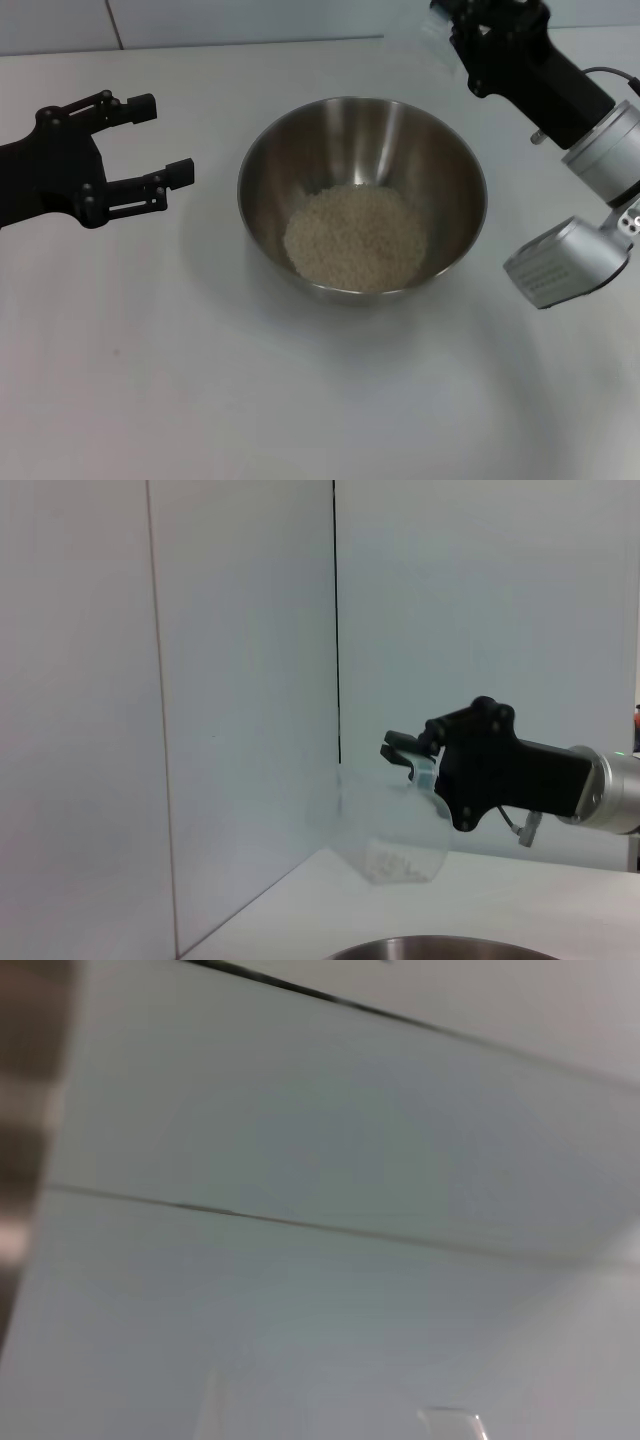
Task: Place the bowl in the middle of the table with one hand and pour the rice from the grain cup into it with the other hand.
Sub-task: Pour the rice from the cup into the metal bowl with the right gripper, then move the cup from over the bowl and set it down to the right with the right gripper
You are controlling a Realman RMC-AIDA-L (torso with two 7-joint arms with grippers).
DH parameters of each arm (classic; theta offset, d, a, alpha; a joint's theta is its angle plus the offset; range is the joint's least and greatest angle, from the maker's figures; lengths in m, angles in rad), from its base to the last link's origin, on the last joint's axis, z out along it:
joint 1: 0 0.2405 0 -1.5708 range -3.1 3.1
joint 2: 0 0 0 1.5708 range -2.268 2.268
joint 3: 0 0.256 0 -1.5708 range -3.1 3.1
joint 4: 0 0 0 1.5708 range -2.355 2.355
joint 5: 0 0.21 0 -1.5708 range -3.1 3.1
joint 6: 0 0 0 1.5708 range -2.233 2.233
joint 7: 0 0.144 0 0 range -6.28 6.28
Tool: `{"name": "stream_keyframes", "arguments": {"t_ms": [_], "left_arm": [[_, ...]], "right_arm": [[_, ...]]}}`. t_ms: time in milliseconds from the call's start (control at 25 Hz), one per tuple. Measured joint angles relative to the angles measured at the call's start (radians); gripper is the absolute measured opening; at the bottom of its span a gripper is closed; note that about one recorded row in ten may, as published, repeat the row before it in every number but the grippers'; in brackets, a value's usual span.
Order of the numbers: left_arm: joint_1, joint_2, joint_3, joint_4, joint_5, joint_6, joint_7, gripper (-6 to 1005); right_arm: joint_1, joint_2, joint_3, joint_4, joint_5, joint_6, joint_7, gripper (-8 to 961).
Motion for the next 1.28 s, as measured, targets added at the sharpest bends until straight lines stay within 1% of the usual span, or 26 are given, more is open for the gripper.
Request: {"name": "stream_keyframes", "arguments": {"t_ms": [40,80,120,160,200,280,320,360,480,520,560,720,760,880,920,1080,1120,1160,1280], "left_arm": [[0.000,0.000,0.000,0.000,0.000,0.000,0.005,833],[0.000,0.000,0.000,0.000,0.000,0.000,0.005,833],[0.000,0.000,0.000,0.000,0.000,0.001,0.008,833],[0.000,0.000,0.000,0.001,-0.001,0.003,0.011,833],[0.000,0.001,0.000,0.001,0.000,0.005,0.013,833],[0.000,0.002,0.000,0.001,0.000,0.009,0.013,833],[-0.001,0.002,0.000,0.001,-0.002,0.011,0.014,833],[-0.001,0.002,0.000,0.001,-0.002,0.011,0.014,833],[-0.001,0.003,0.000,0.002,-0.002,0.011,0.014,833],[-0.001,0.003,0.000,0.002,0.001,0.012,0.014,833],[-0.001,0.003,0.000,0.002,0.001,0.012,0.014,833],[-0.004,0.005,0.000,0.002,0.004,0.012,0.018,833],[-0.004,0.005,0.000,0.002,0.004,0.012,0.018,833],[-0.006,0.006,0.000,0.002,0.005,0.013,0.029,833],[-0.006,0.006,0.000,0.002,0.006,0.013,0.029,833],[-0.007,0.006,0.000,0.002,0.007,0.024,0.030,832],[-0.007,0.007,0.000,0.002,0.007,0.028,0.030,832],[-0.007,0.007,0.000,0.002,0.007,0.028,0.030,832],[-0.003,0.008,0.000,0.002,0.008,0.031,0.030,832]], "right_arm": [[-0.004,0.000,0.000,-0.006,0.026,-0.001,0.147,17],[-0.004,0.000,0.000,-0.006,0.026,-0.001,0.147,17],[-0.019,-0.002,0.000,-0.038,0.052,-0.002,0.344,17],[-0.019,-0.002,0.000,-0.038,0.052,-0.002,0.344,17],[-0.032,-0.004,0.000,-0.064,0.060,-0.002,0.448,17],[-0.069,-0.008,-0.007,-0.136,0.063,0.006,0.684,17],[-0.110,-0.010,-0.012,-0.212,0.048,0.026,0.903,17],[-0.110,-0.010,-0.012,-0.212,0.048,0.026,0.903,18],[-0.170,-0.012,-0.014,-0.314,-0.007,0.076,1.164,18],[-0.200,-0.012,-0.014,-0.374,-0.065,0.118,1.324,18],[-0.200,-0.012,-0.014,-0.374,-0.065,0.118,1.324,18],[-0.244,-0.013,-0.013,-0.440,-0.155,0.197,1.608,18],[-0.244,-0.013,-0.013,-0.440,-0.155,0.197,1.608,18],[-0.266,-0.014,-0.014,-0.446,-0.166,0.232,1.689,18],[-0.277,-0.015,-0.011,-0.446,-0.190,0.242,1.744,18],[-0.300,-0.019,-0.003,-0.452,-0.231,0.253,1.820,18],[-0.321,-0.022,-0.002,-0.454,-0.241,0.263,1.857,18],[-0.321,-0.022,-0.002,-0.454,-0.241,0.263,1.857,19],[-0.353,-0.026,0.001,-0.455,-0.241,0.267,1.889,19]]}}
